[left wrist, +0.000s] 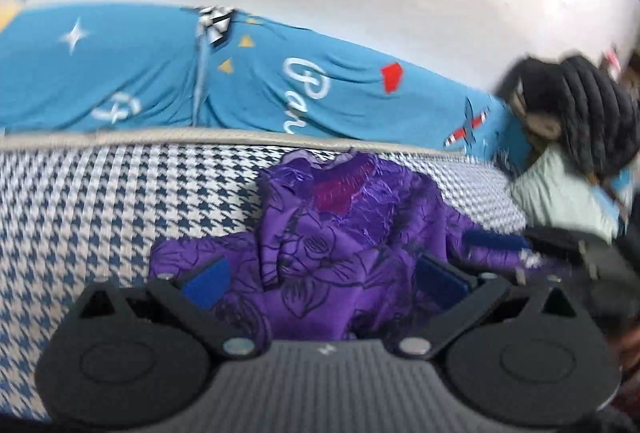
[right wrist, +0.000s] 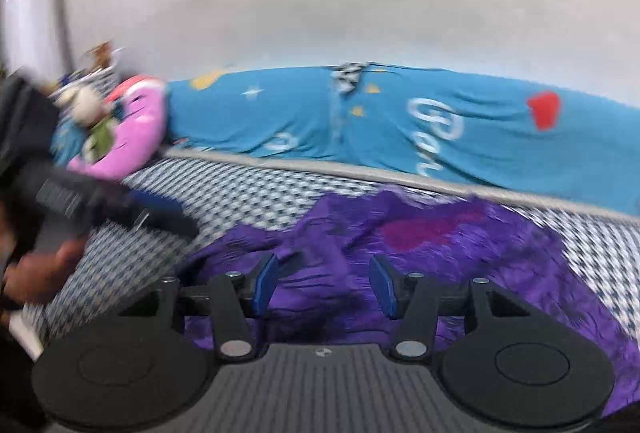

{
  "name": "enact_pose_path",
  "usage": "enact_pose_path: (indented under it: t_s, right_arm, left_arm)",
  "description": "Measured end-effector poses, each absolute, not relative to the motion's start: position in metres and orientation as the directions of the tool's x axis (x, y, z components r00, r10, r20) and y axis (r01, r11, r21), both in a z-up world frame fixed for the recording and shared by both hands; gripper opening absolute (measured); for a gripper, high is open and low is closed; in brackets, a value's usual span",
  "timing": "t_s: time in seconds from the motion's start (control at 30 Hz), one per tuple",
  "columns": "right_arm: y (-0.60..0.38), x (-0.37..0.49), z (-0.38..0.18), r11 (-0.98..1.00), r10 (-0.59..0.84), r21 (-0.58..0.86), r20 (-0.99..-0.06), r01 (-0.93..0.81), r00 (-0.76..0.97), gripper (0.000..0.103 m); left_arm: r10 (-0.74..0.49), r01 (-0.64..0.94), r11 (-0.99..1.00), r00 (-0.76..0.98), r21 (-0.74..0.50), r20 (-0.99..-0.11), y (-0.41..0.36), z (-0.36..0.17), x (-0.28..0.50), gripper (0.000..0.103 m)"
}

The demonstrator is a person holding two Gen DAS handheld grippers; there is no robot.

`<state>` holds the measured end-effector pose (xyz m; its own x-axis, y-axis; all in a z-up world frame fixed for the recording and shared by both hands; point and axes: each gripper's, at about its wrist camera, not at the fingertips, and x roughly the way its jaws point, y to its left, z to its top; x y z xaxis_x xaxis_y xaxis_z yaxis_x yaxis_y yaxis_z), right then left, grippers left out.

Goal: Fold clothes

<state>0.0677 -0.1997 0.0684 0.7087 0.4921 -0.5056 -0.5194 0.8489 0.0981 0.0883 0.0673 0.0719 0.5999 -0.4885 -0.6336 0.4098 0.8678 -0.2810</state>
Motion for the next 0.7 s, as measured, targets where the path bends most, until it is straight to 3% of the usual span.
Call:
enact_pose_path:
  t_s: [0.2,0.37,0.7]
  right_arm:
    - [-0.227,0.09,0.067,0.915,0.404,0.21,-0.506,-0.345,0.762,0.051]
    - [-0.242,0.103,0.063,0.927,0.366,0.28,-0.523,-0.25,0.77,0.051]
    - [-0.242,0.109,0.058,0.929,0.351,0.3,-0.539,-0.215,0.766,0.051]
  left_arm:
    - [-0.443,0.544,0.837,0.61,-0.058,-0.657,0.024,0.049,0.07,0.103]
    - [-0.437,0.59,0.808,0.601,0.001,-0.669,0.007,0.034,0.067,0.103]
    - [-0.368,0.594,0.8,0.596,0.085,-0.714,-0.02,0.007,0.081,0.102]
